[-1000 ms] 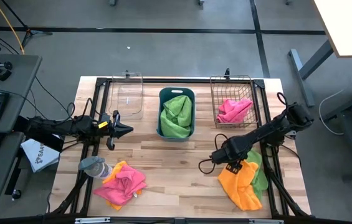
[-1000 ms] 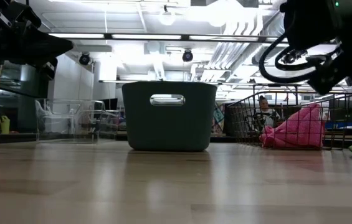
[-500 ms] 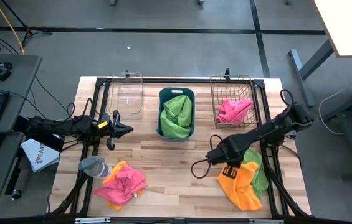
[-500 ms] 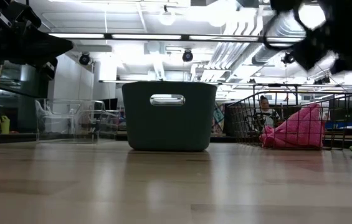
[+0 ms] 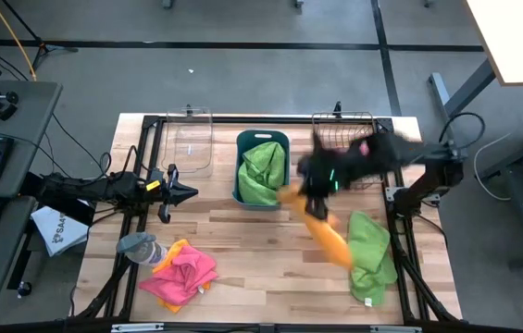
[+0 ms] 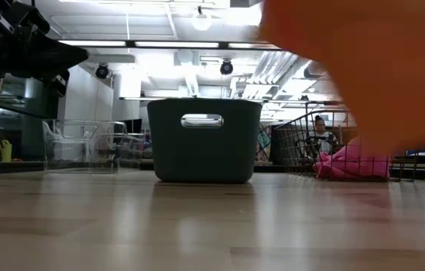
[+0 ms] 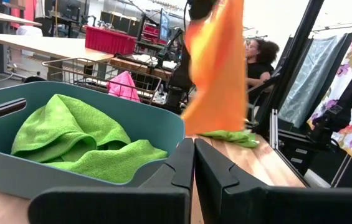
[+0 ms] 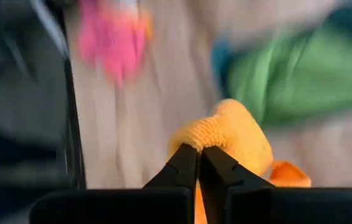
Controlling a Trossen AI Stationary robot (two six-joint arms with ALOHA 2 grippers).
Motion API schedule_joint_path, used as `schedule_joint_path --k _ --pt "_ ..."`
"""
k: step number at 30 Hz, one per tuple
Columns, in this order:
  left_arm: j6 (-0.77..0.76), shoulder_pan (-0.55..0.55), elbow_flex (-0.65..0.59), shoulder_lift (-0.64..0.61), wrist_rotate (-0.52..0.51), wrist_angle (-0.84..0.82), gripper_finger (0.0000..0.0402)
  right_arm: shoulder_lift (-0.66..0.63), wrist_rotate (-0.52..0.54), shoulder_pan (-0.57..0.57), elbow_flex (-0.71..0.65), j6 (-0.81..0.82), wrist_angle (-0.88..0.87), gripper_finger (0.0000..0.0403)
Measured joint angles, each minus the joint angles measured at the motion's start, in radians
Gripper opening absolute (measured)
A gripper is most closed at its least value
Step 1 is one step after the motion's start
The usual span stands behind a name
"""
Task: Sort microfiber towel by color & place in baskets
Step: Put the right yellow microfiber cloth into the transparent bin
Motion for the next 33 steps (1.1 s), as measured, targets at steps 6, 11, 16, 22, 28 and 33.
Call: schedule_joint_path --k 6,11,16,22,28,33 --pt "0.000 0.000 0.000 0.000 0.000 0.000 0.0000 0.007 -0.116 -0.209 0.144 -0.198 0.425 0.0001" --pt "0.000 0.000 0.000 0.000 0.000 0.000 0.0000 0.062 -0.278 -0.339 0.148 -0.196 0.813 0.0000" --pt "0.000 0.000 0.000 0.000 0.000 0.000 0.0000 0.117 -0.319 -0.396 0.146 -0.176 0.864 0.0000" --pt "0.000 0.000 0.000 0.000 0.000 0.000 0.0000 0.123 -0.328 -0.402 0.146 -0.176 0.815 0.0000" --pt "0.000 0.000 0.000 0.000 -0.002 0.025 0.0000 0.114 -0.330 -0.380 0.177 -0.134 0.739 0.0000" --pt "-0.126 0.000 0.000 0.000 0.027 0.189 0.0000 0.112 -0.323 -0.335 0.226 -0.142 0.644 0.0000"
